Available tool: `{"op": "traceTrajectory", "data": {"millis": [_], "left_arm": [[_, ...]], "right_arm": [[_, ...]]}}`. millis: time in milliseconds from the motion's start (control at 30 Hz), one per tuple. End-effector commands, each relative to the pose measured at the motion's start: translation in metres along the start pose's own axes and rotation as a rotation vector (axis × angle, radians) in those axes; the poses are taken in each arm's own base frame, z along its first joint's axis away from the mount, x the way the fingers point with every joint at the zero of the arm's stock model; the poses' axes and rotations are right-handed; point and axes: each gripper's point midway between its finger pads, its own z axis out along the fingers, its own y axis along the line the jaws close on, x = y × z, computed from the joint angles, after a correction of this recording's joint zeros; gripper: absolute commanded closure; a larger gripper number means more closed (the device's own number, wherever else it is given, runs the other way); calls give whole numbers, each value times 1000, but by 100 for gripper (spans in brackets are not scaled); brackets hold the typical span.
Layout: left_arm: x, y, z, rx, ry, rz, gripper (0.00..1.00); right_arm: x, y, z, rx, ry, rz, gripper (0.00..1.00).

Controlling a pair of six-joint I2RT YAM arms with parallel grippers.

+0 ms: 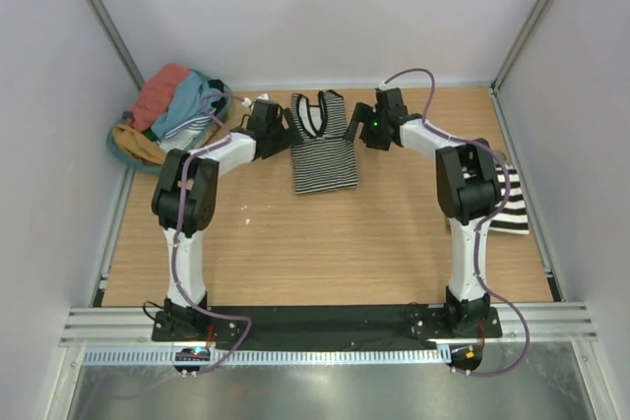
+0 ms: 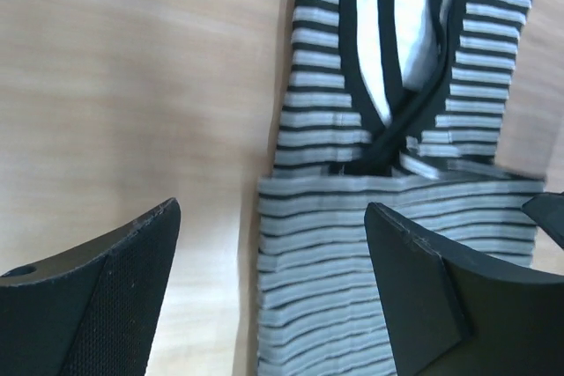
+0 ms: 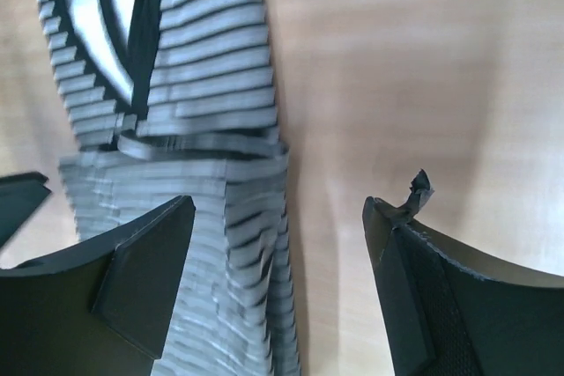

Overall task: Fold and stack the tank tops
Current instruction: Fold the tank top

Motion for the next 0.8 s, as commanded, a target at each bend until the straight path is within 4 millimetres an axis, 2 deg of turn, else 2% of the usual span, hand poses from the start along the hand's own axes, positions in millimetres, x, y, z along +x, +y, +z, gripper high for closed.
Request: {"op": "traceTrajectory", "data": {"millis": [0,33,67,100,133,167,200,233,267,400,433,500,567,633,667,767], "left_arm": [[-37,-32,-54,112,-108,8,14],[-35,-31,-59,115,-109,4,14],[-22,-31,-72,147,-78,-1,14],[-18,-32,-78,157,-77,-3,15],[-13,-32,-84,167,-72,-4,16],[0,-28,-91,178,-49,-14,18],[7,-27,-95,184,-33,-20,21],[10,-29,-98,202,-35,-27,23],[20,-24,-102,206,-19,-33,25],[47,-23,-105,228,22,-44,26],[53,-22,-104,226,32,-42,27],[67,-23,-103,244,52,-32,29],[79,-19,-103,249,67,-27,31],[80,-27,-107,304,52,-12,31],[87,-25,-108,311,58,-7,31],[89,-26,-111,337,45,4,33]], "right_arm": [[-18,34,-47,-119,-89,-19,15],[-1,28,-49,-124,-73,-13,15],[3,27,-54,-134,-74,-10,14],[3,35,-67,-166,-83,-12,14],[17,29,-68,-170,-64,-7,15],[23,28,-71,-175,-55,-4,17],[23,31,-78,-187,-61,-5,20],[35,27,-78,-192,-35,1,27],[38,27,-80,-197,-29,3,29],[57,26,-81,-220,19,-3,28],[66,23,-81,-217,36,-3,30],[66,27,-81,-248,18,-12,34],[76,23,-83,-256,31,-15,36],[81,22,-85,-270,28,-23,37],[84,23,-86,-283,33,-25,39],[89,24,-90,-304,35,-26,42]]}}
